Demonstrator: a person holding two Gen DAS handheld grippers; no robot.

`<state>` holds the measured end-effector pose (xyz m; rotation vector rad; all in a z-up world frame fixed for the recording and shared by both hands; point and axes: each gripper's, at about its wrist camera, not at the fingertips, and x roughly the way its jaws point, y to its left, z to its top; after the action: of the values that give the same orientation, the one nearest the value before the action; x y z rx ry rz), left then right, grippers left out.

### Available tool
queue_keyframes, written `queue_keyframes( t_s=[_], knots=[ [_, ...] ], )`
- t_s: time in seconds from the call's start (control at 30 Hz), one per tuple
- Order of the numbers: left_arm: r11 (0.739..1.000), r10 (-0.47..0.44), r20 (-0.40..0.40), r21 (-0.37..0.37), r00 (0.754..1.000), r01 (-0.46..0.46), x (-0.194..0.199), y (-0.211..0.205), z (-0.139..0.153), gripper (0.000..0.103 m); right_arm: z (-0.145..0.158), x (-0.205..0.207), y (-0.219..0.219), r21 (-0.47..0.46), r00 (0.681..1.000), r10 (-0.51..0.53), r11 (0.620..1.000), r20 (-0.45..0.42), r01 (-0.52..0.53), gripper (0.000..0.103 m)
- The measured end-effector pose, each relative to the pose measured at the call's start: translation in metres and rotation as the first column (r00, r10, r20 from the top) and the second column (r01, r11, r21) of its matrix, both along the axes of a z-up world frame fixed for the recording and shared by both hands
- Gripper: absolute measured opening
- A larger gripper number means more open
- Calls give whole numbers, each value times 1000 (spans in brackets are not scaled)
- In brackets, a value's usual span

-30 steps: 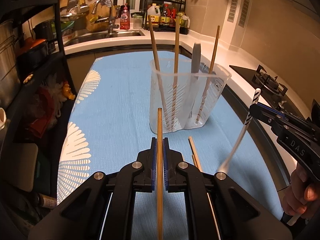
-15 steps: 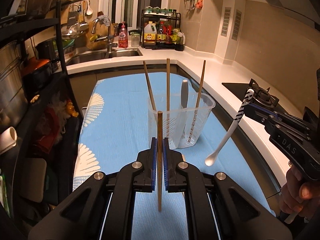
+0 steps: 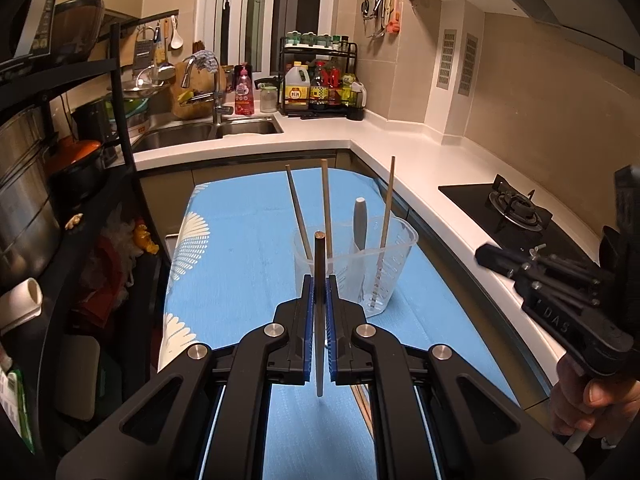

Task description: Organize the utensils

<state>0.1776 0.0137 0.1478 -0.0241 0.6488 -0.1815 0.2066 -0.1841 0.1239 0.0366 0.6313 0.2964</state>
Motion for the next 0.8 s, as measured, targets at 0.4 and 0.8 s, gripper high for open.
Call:
queue_keyframes(
  t_s=[0.4, 0.8],
  knots=[
    [1000, -1, -11, -10, 1000, 1, -3, 9, -15, 6, -98, 17, 27, -42, 983, 87, 995, -161, -95, 28],
    [1000, 0, -18, -21, 1000, 0, -3, 18, -26, 6, -150, 50, 72, -137, 957, 163, 970, -239, -200, 28]
  ],
)
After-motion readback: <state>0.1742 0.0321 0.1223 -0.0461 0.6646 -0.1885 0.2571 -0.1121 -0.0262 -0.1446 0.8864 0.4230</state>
